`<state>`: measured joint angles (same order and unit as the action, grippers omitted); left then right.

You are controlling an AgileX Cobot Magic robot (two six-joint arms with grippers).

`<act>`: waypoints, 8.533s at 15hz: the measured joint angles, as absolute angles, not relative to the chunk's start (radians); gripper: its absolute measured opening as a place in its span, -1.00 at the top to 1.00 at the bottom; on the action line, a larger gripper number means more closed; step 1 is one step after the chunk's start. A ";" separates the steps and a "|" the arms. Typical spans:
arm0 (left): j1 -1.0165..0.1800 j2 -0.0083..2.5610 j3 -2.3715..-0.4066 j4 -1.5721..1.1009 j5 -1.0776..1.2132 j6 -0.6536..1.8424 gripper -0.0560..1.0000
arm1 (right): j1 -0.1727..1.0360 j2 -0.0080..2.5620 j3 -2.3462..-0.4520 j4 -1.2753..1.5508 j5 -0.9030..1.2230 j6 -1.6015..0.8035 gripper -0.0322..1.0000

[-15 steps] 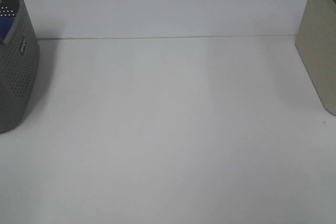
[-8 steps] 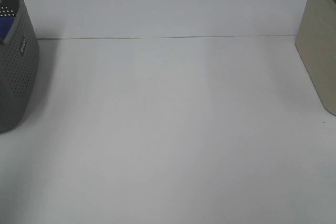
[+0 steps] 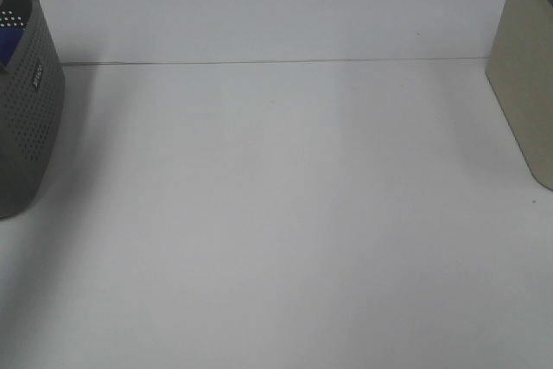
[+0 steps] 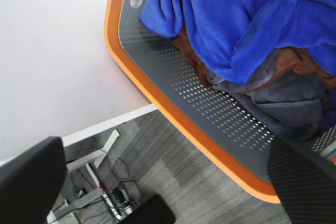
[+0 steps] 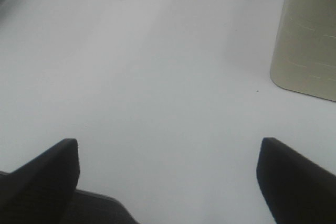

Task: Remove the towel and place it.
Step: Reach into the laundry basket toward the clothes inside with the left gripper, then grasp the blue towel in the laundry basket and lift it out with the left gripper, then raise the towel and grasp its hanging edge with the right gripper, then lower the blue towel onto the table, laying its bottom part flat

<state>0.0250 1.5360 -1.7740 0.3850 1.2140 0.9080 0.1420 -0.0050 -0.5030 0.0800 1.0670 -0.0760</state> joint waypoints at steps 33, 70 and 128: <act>0.086 2.225 -1.816 0.421 1.028 1.255 0.48 | 0.142 -0.005 -0.503 0.080 1.067 -0.076 -0.77; -0.314 1.583 -2.104 0.165 0.943 0.899 0.89 | 0.142 0.426 -0.523 0.569 0.786 -0.580 -0.77; -0.604 1.730 -2.105 0.057 0.430 0.745 0.89 | 0.340 1.637 -2.039 -0.036 1.160 -0.304 0.91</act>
